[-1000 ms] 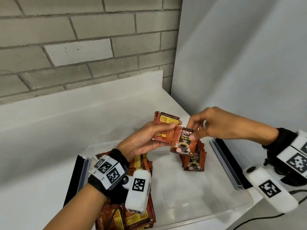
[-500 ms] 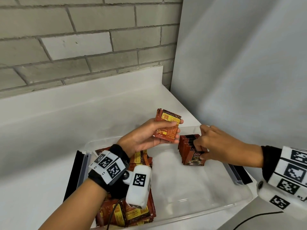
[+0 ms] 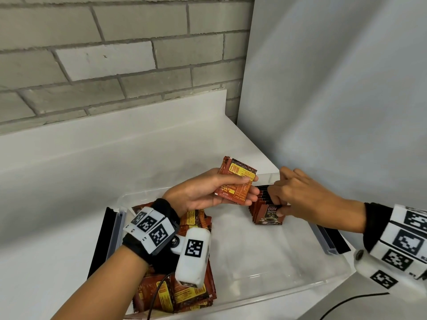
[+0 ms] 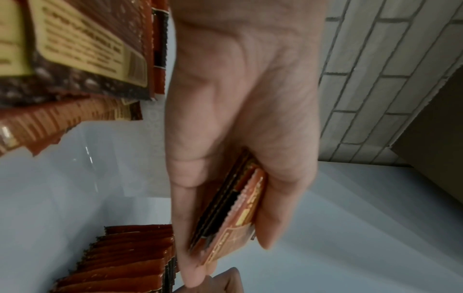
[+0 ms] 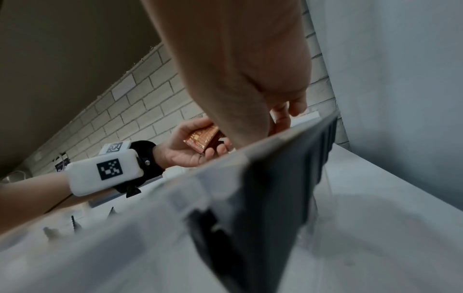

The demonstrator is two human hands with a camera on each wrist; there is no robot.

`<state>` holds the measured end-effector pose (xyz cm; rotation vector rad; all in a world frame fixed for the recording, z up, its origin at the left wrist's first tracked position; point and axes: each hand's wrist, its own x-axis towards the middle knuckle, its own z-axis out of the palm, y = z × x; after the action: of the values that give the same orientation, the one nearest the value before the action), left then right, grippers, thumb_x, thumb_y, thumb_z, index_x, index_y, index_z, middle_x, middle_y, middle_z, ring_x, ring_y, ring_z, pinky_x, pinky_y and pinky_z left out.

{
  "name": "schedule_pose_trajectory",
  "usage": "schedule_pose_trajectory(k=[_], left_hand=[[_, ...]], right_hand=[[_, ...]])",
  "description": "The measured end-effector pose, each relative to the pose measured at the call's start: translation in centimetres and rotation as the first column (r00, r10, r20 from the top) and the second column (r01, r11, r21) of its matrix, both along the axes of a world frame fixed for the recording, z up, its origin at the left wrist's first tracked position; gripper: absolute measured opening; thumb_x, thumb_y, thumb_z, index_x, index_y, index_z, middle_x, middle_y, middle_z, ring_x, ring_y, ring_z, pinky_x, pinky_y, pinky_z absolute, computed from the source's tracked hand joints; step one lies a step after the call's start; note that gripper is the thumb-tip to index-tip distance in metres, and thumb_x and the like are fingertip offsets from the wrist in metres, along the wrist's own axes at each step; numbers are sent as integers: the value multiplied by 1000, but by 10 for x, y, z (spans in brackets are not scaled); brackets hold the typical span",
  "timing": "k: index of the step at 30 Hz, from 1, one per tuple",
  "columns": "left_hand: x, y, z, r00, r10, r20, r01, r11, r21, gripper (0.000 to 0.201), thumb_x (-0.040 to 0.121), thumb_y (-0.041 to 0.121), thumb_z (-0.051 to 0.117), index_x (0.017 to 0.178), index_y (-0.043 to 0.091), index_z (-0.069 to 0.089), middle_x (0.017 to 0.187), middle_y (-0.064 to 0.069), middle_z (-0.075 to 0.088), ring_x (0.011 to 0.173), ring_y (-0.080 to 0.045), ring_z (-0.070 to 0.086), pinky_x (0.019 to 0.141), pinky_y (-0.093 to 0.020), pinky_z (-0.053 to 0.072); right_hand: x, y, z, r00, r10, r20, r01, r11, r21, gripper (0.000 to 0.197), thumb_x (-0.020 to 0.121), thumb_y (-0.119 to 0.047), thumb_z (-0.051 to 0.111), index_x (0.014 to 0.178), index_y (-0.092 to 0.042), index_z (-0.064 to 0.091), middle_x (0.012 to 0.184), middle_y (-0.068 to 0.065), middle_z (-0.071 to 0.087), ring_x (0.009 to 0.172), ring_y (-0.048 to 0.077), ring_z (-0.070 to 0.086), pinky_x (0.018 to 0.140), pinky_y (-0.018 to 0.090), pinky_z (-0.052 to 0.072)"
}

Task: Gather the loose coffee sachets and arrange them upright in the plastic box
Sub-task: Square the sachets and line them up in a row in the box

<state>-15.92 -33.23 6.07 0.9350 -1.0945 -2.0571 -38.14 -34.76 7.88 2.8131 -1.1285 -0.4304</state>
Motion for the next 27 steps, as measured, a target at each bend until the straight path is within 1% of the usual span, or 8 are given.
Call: schedule_pose_trajectory(k=[3,7,10,15,18,21,24,27], left_hand=[[0,0,1,1000,11,20,-12,1000,2,36,87,17,62,120,3,61,110,-21,68,98,-28,68,92,-36,54],[1,-1,1,996,-10,93,8,1000,26,44,84,18,62,125,1,57,116,-25,65,106,-34,65,97,-38,51],[3,-1,3,982,-52,182,45,998,44,35,90,15,60,123,3,57,117,-25,65,109,-37,63,97,-37,51],[-1,1,4,976,-60,208,47,997,68,20,93,10,57,113,10,61,123,-20,63,100,-28,68,94,-34,53],[-9,4,1,978,-56,203,42,996,76,20,94,10,56,114,10,60,115,-15,66,102,-27,65,96,-40,51],[-16,6,-3,976,-64,208,49,996,75,22,95,9,55,117,9,58,113,-13,65,108,-28,61,99,-44,48],[-17,6,-6,978,-42,203,25,996,83,30,95,10,55,125,5,56,115,-15,65,106,-28,61,101,-44,47],[-17,5,-7,983,-31,182,13,995,100,34,95,11,56,127,4,55,112,-16,66,102,-28,64,98,-43,50]], right_hand=[[-1,-2,-2,999,-43,19,42,998,52,25,84,-38,66,87,-27,44,94,-13,58,91,7,19,76,25,23],[0,1,3,995,-62,84,58,997,42,31,79,-42,70,92,-25,47,87,-14,47,91,10,22,77,25,26],[2,11,8,992,-30,125,24,998,54,30,81,-42,68,93,-23,48,87,-14,46,94,12,28,81,25,29],[1,29,0,986,71,-150,-61,996,67,27,86,-36,61,111,-25,60,103,-8,62,111,17,35,88,33,29],[1,30,-4,975,95,-200,-108,993,-56,26,59,-36,80,81,-27,71,72,-10,66,90,19,51,71,34,43],[0,30,-11,965,99,-244,-113,993,-45,29,90,-30,53,116,-21,63,109,-2,64,119,25,34,92,39,30],[2,31,-8,962,103,-253,-138,983,-123,26,88,-33,56,107,-20,68,102,2,65,120,27,38,89,39,27],[-3,29,-16,956,87,-280,-101,994,-35,32,97,-25,41,119,-13,61,121,6,59,131,29,24,98,41,24]])
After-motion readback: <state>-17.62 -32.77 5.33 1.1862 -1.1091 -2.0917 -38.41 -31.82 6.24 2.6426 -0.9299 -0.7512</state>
